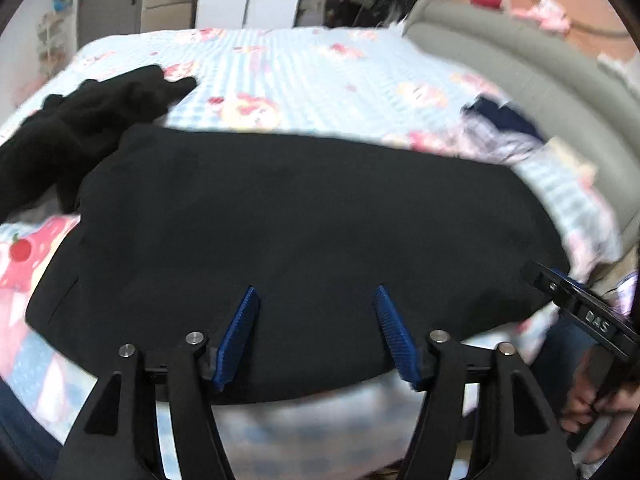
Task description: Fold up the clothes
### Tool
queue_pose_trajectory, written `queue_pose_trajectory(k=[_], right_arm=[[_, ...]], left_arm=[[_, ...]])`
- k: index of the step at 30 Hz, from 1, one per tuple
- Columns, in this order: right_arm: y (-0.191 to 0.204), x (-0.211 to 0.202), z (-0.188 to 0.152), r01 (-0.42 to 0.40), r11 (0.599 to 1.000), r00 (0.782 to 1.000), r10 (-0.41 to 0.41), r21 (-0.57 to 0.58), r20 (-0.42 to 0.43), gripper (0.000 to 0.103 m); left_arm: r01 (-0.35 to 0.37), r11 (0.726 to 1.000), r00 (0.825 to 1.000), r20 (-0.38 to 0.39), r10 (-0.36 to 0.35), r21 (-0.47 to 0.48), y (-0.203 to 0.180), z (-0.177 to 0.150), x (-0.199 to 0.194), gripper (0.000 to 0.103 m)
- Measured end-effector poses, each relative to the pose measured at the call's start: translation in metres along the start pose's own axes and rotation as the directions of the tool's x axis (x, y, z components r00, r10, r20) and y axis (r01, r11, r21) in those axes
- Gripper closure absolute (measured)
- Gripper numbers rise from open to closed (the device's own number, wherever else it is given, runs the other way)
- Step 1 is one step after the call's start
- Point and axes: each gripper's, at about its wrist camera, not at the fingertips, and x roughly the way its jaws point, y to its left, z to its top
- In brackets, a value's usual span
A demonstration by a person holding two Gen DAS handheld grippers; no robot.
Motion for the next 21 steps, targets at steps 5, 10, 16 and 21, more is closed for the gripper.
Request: queue_pose_trajectory(k=[5, 10, 16, 21], right_arm=[[-0.018, 0.015, -0.007, 0.018, 1.0, 0.998, -0.017, 0.016, -0.059, 0.045], [-0.039, 0.0, -0.01, 0.143, 0.986, 0.988, -0.139, 0.085, -0.061, 0.039], [-0.064, -0.006, -0.02, 0.03, 0.975, 0.997, -0.013, 0.219, -0.079, 0.038], [-0.048, 0.001, -0.026, -0.153, 0.964, 0.974, 0.185, 0.216, -0.133, 0.034]], left_arm=[[-0.109, 0.983, 0.994, -0.022, 0.107, -0.148, 0.046, -0.005, -0.002, 0.035], [-0.116, 0.979, 0.993, -0.01, 0.116, -0.17, 0.05, -0.02, -0.011, 0.037], [0.229, 0.952, 0.973, 0.044, -0.225, -0.202, 0.035, -0.018, -0.024, 0.03], [0.276, 0.959, 0.961, 0.025, -0.275, -0.065, -0.001, -0.005, -0.015, 0.03]])
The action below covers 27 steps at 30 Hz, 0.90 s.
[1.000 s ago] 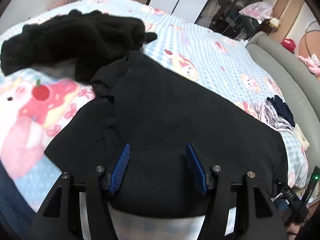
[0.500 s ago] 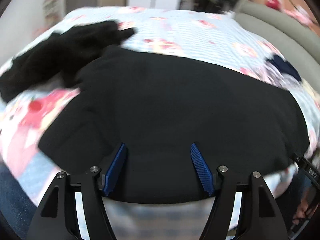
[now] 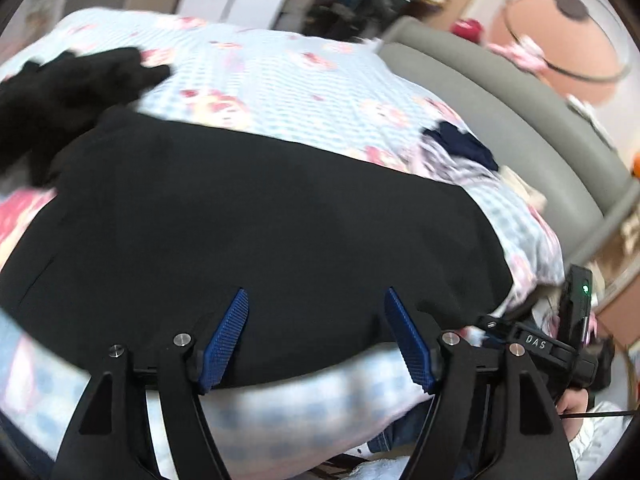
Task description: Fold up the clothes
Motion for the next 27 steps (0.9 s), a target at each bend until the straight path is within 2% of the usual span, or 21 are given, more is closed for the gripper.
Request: queue_pose_trajectory(k=[3, 6, 9, 12, 18, 21, 24, 27], right_arm=[[0.001, 0.008, -0.002, -0.039, 0.999, 0.999, 0.039, -0.001, -0.034, 0.03], [-0.011, 0.015, -0.004, -0.068, 0.996, 0.996, 0.072, 0.056, -0.061, 0.028], [-0.022, 0.02, -0.009, -0.089, 0.99, 0.991, 0.099, 0.111, -0.091, 0.026], [-0.032, 0.026, -0.013, -0.109, 0.981, 0.986, 0.127, 0.159, -0.11, 0.026], [-0.05, 0.02, -0.005, -0.197, 0.949, 0.977, 0.21, 0.248, -0.028, 0.022], [-0.059, 0.024, -0.005, -0.201, 0.94, 0.976, 0.215, 0.274, -0.021, 0.022], [-0.068, 0.003, -0.001, -0.208, 0.929, 0.978, 0.194, 0.307, 0.077, 0.022], [-0.077, -0.017, 0.006, -0.175, 0.939, 0.976, 0.126, 0.297, 0.178, 0.022]], left_arm=[[-0.032, 0.998, 0.998, -0.046, 0.035, 0.049, -0.007, 0.007, 0.027, 0.03], [-0.058, 0.997, 0.992, -0.105, 0.063, 0.046, -0.002, 0.007, 0.056, 0.018], [-0.018, 1.0, 0.995, -0.1, 0.017, -0.013, 0.01, 0.001, 0.063, 0.018], [-0.023, 1.0, 0.996, -0.091, 0.023, -0.007, 0.007, -0.002, 0.064, 0.018], [-0.011, 1.0, 0.998, -0.069, 0.011, -0.001, 0.005, -0.01, 0.063, 0.018], [-0.007, 1.0, 0.997, -0.072, 0.007, 0.008, 0.003, -0.017, 0.06, 0.018], [-0.018, 1.0, 0.997, -0.078, 0.019, 0.015, 0.002, -0.019, 0.059, 0.017], [-0.014, 1.0, 0.998, -0.054, 0.013, -0.021, 0.005, -0.018, 0.051, 0.018]])
